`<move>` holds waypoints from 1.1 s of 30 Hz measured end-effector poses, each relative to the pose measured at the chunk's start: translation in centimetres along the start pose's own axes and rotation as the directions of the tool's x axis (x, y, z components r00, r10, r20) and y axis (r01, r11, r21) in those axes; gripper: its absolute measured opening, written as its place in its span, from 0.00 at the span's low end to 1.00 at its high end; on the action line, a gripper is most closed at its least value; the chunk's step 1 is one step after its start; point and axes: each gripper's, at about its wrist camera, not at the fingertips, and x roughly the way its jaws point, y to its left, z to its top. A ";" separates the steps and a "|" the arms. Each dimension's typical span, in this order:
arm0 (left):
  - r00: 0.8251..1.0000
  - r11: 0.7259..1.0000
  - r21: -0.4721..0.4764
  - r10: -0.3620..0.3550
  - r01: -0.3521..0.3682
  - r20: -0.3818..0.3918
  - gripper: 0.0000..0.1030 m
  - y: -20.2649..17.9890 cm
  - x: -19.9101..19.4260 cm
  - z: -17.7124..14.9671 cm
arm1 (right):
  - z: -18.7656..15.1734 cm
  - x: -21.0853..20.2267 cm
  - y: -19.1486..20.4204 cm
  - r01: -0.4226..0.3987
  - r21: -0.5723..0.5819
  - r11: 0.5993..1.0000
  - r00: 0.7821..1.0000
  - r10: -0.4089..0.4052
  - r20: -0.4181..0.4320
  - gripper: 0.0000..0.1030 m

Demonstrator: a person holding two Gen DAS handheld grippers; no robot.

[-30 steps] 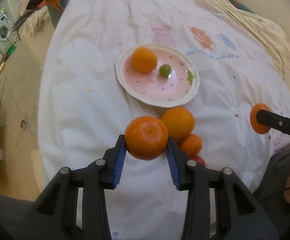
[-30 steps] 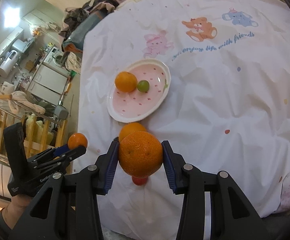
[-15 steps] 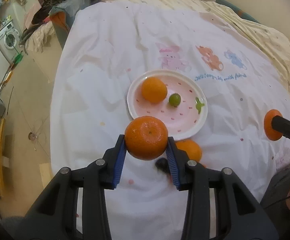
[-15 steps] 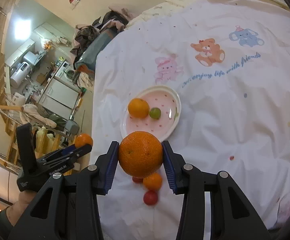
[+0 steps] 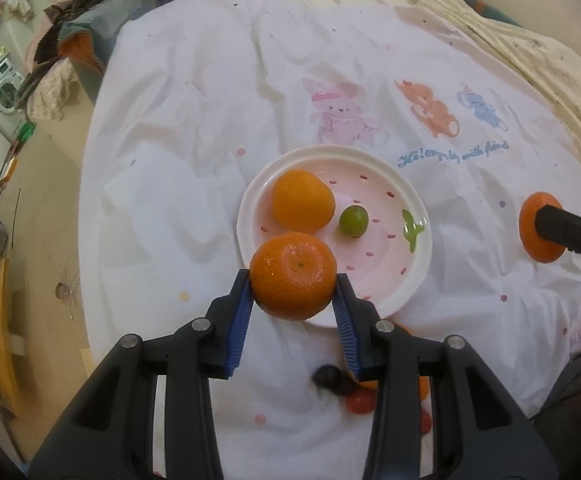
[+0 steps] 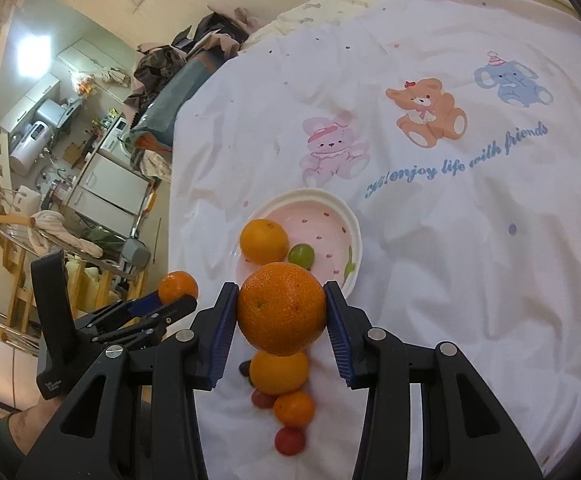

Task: Organize fruits
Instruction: 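Carry both held mandarins toward the pink plate, then lower both mandarins onto the plate and open both tools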

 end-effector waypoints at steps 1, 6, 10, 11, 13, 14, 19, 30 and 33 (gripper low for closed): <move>1.000 1.000 0.001 0.002 -0.002 -0.006 0.35 0.0 0.5 0.3 | 0.3 0.5 0.0 0.007 -0.004 1.000 1.000 -0.007 -0.005 0.44; 0.998 1.000 -0.016 0.007 -0.008 -0.056 0.35 0.3 3.3 1.3 | 1.9 2.8 -0.5 0.037 -0.020 0.999 0.999 -0.038 -0.031 0.44; 0.996 1.000 -0.016 0.012 -0.014 -0.085 0.35 0.4 5.3 1.7 | 2.9 4.7 -1.2 0.059 -0.026 0.998 0.997 -0.061 -0.050 0.44; 0.995 1.000 -0.015 0.014 -0.016 -0.094 0.35 0.4 5.9 1.8 | 3.3 5.3 -1.4 0.067 -0.027 0.997 0.996 -0.069 -0.055 0.44; 0.994 1.000 -0.017 0.013 -0.015 -0.113 0.35 0.5 6.9 1.8 | 3.8 6.1 -1.7 0.077 -0.030 0.997 0.995 -0.079 -0.061 0.44; 0.993 1.000 -0.019 0.012 -0.014 -0.120 0.35 0.6 7.2 1.8 | 4.1 6.6 -1.9 0.082 -0.031 0.996 0.994 -0.084 -0.064 0.44; 0.989 1.000 0.003 0.016 -0.016 -0.148 0.35 0.2 9.1 1.5 | 5.5 8.9 -2.8 0.085 -0.010 0.996 0.992 -0.086 -0.088 0.44; 0.987 1.000 0.017 0.016 -0.014 -0.157 0.37 0.0 10.1 1.5 | 6.6 12.9 -3.8 0.110 0.004 0.994 0.983 -0.108 -0.150 0.44; 0.987 1.000 0.003 0.011 -0.011 -0.160 0.37 0.1 10.0 1.6 | 6.5 13.4 -4.1 0.120 0.015 0.993 0.980 -0.116 -0.165 0.44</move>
